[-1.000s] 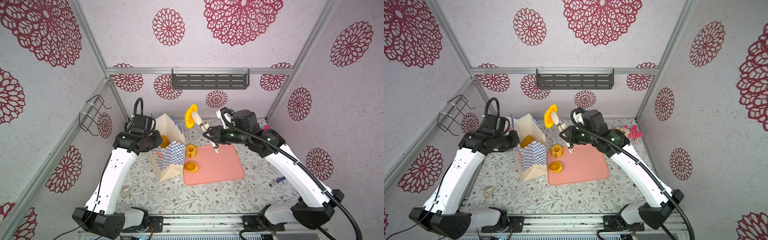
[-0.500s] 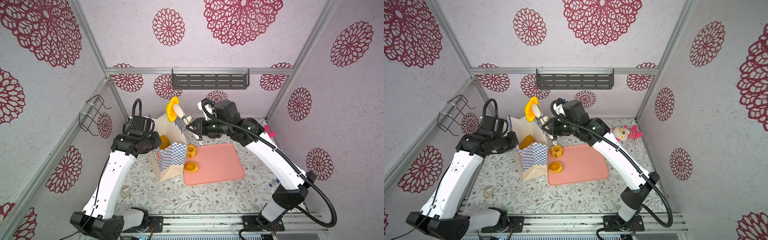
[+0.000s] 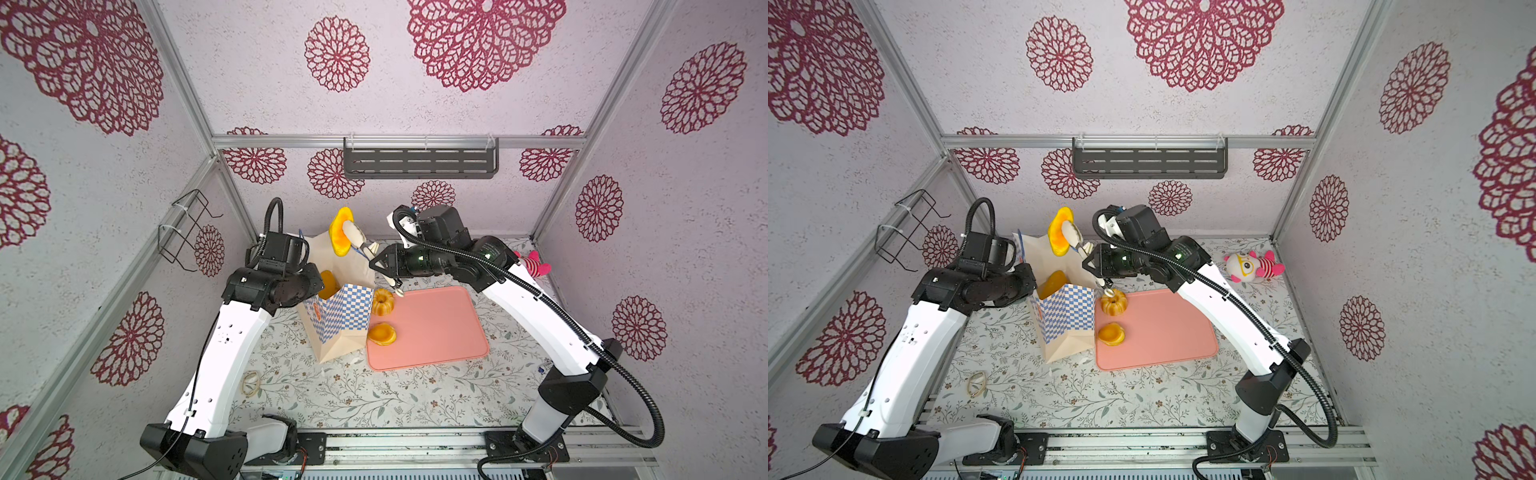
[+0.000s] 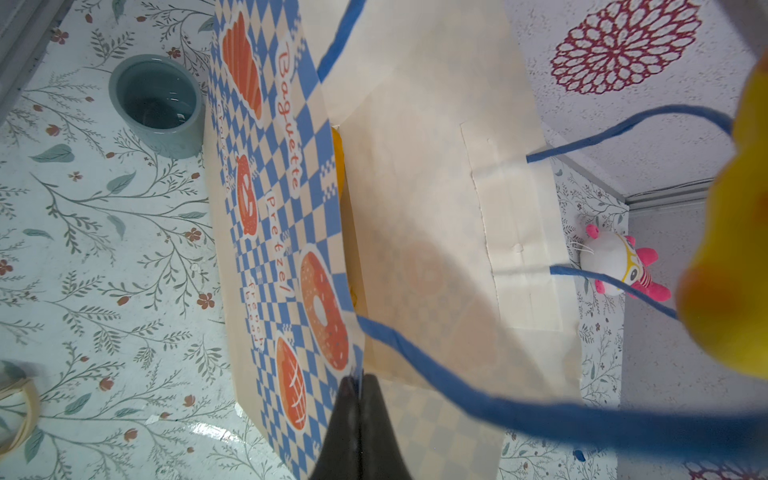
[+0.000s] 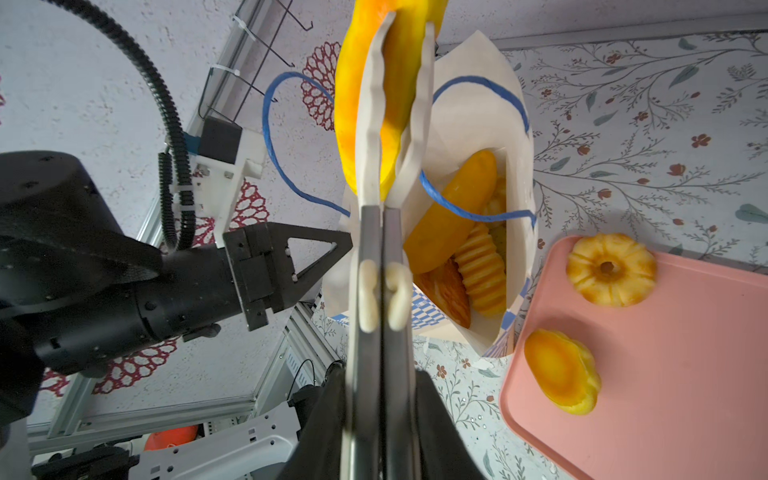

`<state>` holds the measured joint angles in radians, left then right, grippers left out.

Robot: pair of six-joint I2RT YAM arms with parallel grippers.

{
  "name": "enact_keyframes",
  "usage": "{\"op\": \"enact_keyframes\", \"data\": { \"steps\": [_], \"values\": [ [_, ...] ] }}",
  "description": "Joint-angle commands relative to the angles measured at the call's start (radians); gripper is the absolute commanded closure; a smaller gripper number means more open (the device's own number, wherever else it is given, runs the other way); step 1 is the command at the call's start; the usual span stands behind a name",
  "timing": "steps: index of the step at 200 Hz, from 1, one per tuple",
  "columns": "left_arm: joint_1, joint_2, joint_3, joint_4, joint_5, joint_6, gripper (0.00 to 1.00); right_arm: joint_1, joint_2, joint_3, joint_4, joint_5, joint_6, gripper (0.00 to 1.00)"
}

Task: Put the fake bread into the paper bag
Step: 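Lift the yellow slice with the tongs and carry it over the bag, then lower the yellow slice into the bag and open the tongs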

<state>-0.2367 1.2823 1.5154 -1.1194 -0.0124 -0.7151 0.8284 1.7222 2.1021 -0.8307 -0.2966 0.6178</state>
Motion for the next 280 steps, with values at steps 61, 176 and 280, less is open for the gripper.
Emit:
{"op": "enact_keyframes", "data": {
  "steps": [61, 176, 280],
  "values": [
    [0.004, 0.017, 0.014, 0.05, -0.003, -0.002, 1.0, 0.038, 0.086, 0.119, -0.199, 0.071, -0.124, 1.0],
    [0.004, 0.02, 0.021, 0.043, -0.003, -0.001, 1.0, 0.04, 0.088, 0.119, -0.167, 0.07, -0.109, 0.79],
    [0.004, 0.014, 0.028, 0.03, -0.002, 0.004, 1.0, 0.029, 0.061, 0.12, -0.126, 0.073, -0.079, 0.64]
  ]
}}
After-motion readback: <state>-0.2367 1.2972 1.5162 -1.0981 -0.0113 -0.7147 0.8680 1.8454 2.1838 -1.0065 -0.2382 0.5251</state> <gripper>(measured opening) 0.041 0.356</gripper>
